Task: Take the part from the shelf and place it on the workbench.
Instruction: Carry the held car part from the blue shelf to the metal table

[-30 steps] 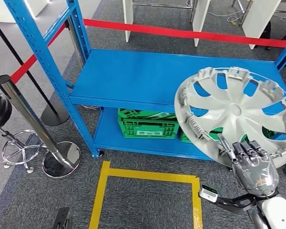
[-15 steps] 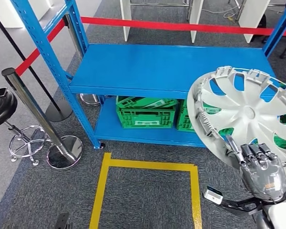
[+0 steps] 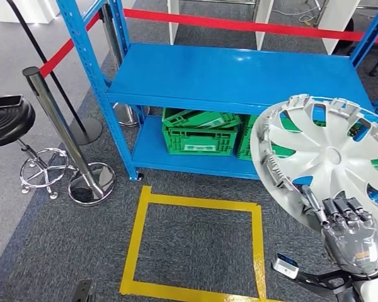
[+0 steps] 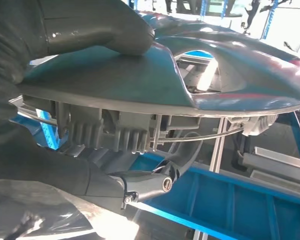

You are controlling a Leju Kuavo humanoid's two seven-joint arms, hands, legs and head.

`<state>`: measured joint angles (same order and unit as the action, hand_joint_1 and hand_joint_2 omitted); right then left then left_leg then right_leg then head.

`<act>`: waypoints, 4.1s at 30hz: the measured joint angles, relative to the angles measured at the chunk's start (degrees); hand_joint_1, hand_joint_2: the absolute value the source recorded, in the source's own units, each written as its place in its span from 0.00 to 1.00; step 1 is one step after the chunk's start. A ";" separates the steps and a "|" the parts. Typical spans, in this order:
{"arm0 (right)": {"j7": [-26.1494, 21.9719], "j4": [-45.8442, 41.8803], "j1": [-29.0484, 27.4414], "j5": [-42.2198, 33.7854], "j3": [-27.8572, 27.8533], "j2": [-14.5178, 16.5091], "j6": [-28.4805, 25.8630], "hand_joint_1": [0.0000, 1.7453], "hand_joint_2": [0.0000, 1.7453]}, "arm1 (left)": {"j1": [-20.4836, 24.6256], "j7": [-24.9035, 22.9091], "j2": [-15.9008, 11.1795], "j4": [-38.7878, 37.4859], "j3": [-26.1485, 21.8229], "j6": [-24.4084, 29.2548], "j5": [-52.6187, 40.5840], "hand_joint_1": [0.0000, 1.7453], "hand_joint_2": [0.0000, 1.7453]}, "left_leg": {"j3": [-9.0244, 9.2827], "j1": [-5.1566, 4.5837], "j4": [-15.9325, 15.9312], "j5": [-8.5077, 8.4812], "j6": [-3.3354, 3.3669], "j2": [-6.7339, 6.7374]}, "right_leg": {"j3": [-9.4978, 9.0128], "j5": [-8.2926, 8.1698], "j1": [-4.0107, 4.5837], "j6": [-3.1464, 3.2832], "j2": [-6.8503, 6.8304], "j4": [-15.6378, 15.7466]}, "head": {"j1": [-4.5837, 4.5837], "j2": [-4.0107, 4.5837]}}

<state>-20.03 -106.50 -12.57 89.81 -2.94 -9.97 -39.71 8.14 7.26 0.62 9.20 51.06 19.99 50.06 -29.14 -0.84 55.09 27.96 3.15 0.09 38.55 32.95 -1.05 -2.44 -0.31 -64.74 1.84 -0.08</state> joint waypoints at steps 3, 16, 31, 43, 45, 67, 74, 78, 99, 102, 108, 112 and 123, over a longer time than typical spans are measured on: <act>-0.01 0.01 -0.12 0.00 -0.27 0.11 0.00 1.00 1.00 | -0.01 0.00 0.12 0.00 0.01 0.01 -0.01 0.00 0.00 | -2.89 -0.06 0.37 -2.13 -0.02 0.05 | 0.51 2.84 -0.01 -0.35 0.10 -9.09 | -0.09 0.01; -2.59 -0.46 -0.44 0.00 -1.43 1.23 0.00 1.00 1.00 | -0.25 0.33 0.29 -0.04 0.13 -0.03 -0.20 0.00 0.00 | -10.76 0.42 13.45 4.97 -3.37 -0.23 | -10.03 -2.64 0.08 2.37 -0.32 8.38 | 0.12 0.01; -7.15 -3.42 -4.08 0.00 -7.55 5.30 0.00 1.00 1.00 | 0.86 -0.73 0.30 -0.04 3.32 -0.19 -3.34 0.00 0.00 | -0.72 -0.29 0.01 -0.95 0.27 0.18 | 0.35 0.99 0.28 0.05 0.08 -1.28 | -0.28 -0.01; -7.27 -3.49 -4.20 0.00 -8.78 5.79 0.00 1.00 1.00 | 0.97 -1.48 0.72 -0.04 5.02 -0.04 -4.49 0.00 0.00 | -9.62 -0.14 4.06 -5.66 -2.10 0.17 | -12.20 -0.25 -0.36 0.62 0.17 8.10 | -0.64 0.00; -7.27 -3.54 -4.12 0.00 -8.81 5.88 0.00 1.00 1.00 | 0.90 -1.63 0.73 -0.04 5.21 -0.03 -4.58 0.00 0.00 | -10.71 0.13 8.13 -0.94 -2.82 0.10 | -11.23 -1.27 -0.40 1.55 0.03 8.06 | -0.49 -0.01; -7.18 -3.22 -3.42 0.00 -8.83 6.49 0.02 1.00 1.00 | 1.18 -2.08 1.16 -0.04 7.34 -1.81 -6.35 0.00 0.00 | -2.26 -0.06 1.98 -0.71 -0.46 0.06 | -3.75 -1.89 -0.61 -1.36 0.16 -0.15 | -0.77 0.00; -7.05 -3.02 -3.15 0.00 -8.73 6.50 0.02 1.00 1.00 | 1.07 -2.08 1.13 -0.04 7.73 -1.92 -6.43 0.00 0.00 | -4.79 -0.23 5.84 0.70 -2.21 -0.17 | -5.96 -3.63 -0.54 0.66 0.23 5.05 | -0.80 0.00; -7.02 -2.98 -2.90 0.00 -8.72 6.50 0.02 1.00 1.00 | 1.07 -2.09 1.17 -0.04 7.81 -1.92 -6.44 0.00 0.00 | -8.99 0.39 17.96 8.23 -3.20 -0.20 | -4.74 -4.71 -0.39 1.88 -0.03 5.12 | -0.39 0.01; -6.64 -2.52 -2.40 0.00 -8.74 6.50 0.02 1.00 1.00 | 1.29 -2.68 1.33 -0.04 8.72 -2.04 -7.46 0.00 0.00 | -6.60 -0.37 3.01 -3.70 -0.63 0.08 | -8.90 -1.21 -0.33 -0.60 0.19 3.29 | -0.62 0.01; -6.57 -2.51 -2.35 0.00 -8.73 6.50 0.02 1.00 1.00 | 1.31 -2.78 1.31 -0.04 8.99 -1.93 -7.60 0.00 0.00 | -7.24 -0.43 3.57 -4.69 -1.52 0.08 | -11.15 -0.81 0.00 0.10 0.27 7.24 | -0.69 0.00; -6.52 -2.48 -2.30 0.00 -8.69 6.50 0.02 1.00 1.00 | 1.22 -2.93 1.22 -0.04 9.20 -1.87 -7.65 0.00 0.00 | -10.41 0.37 14.33 4.35 -3.55 -0.19 | -8.81 -3.26 -0.14 2.30 -0.14 7.37 | -0.40 -0.01; -6.51 -2.48 -2.38 0.00 -8.70 6.50 0.02 1.00 1.00 | 1.20 -2.93 1.31 -0.04 9.31 -1.68 -7.71 0.00 0.00 | -8.18 0.70 17.29 4.59 -3.69 -0.19 | -6.42 -4.66 0.03 2.19 -0.11 6.80 | -0.39 -0.01; -8.34 -2.52 -2.97 0.00 -9.08 6.62 0.02 1.00 1.00 | 1.38 -3.67 1.31 -0.04 9.66 -0.33 -7.80 0.00 0.00 | 0.01 0.03 0.43 -0.35 -0.31 0.09 | -1.13 -0.61 -0.34 -0.34 0.16 -1.43 | -0.55 0.00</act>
<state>-28.37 -109.02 -15.55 89.81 -12.03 -3.36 -39.69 9.51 3.58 1.92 9.16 60.72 19.67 42.27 -29.14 -0.81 55.52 27.61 2.83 0.18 37.42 32.34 -1.39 -2.79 -0.15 -66.17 1.29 -0.07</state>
